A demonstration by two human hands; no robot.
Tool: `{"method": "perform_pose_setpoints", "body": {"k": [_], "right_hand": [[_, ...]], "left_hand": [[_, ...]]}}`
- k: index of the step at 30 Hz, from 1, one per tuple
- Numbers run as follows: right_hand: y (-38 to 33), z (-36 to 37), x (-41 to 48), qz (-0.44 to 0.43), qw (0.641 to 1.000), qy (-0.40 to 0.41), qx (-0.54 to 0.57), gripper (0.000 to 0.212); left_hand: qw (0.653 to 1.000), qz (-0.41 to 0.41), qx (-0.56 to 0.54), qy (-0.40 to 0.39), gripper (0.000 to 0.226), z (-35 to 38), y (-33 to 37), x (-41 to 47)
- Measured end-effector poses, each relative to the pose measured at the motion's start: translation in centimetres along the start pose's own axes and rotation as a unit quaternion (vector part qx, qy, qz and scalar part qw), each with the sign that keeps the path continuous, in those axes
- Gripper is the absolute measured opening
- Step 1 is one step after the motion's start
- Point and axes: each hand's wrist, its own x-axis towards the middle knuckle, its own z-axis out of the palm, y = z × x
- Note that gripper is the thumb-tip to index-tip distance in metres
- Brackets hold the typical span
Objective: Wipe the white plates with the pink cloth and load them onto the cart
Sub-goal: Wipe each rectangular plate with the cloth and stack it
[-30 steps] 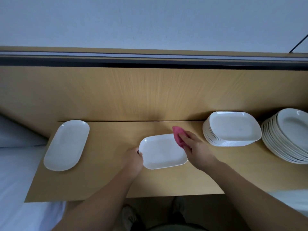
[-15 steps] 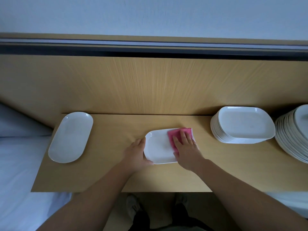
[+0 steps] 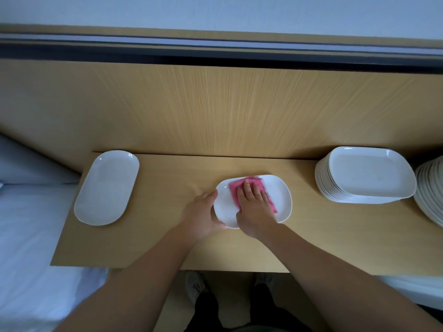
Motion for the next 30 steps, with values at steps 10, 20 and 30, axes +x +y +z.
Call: {"method": "perform_pose_setpoints", "body": {"k": [10,20,30], "right_hand": [[-0.6,0.4,0.0,-0.139,0.988,-0.037,-0.061,0.073],[2.2,0.0,-1.3,-0.275,0.953,-0.061,-0.115,0.076],[4.1,0.0,-1.4,-0.302,0.949,-0.052,-0.067,0.051]], "left_hand": [[1.000,-0.003,0.010,0.010,0.106,0.1,-0.1,0.0],[0.999,0.017,0.049,0.002,0.099,-0.1,-0.4,0.0],[0.981,0.110,0.158,0.009,0.080,0.5,0.2,0.3]]}}
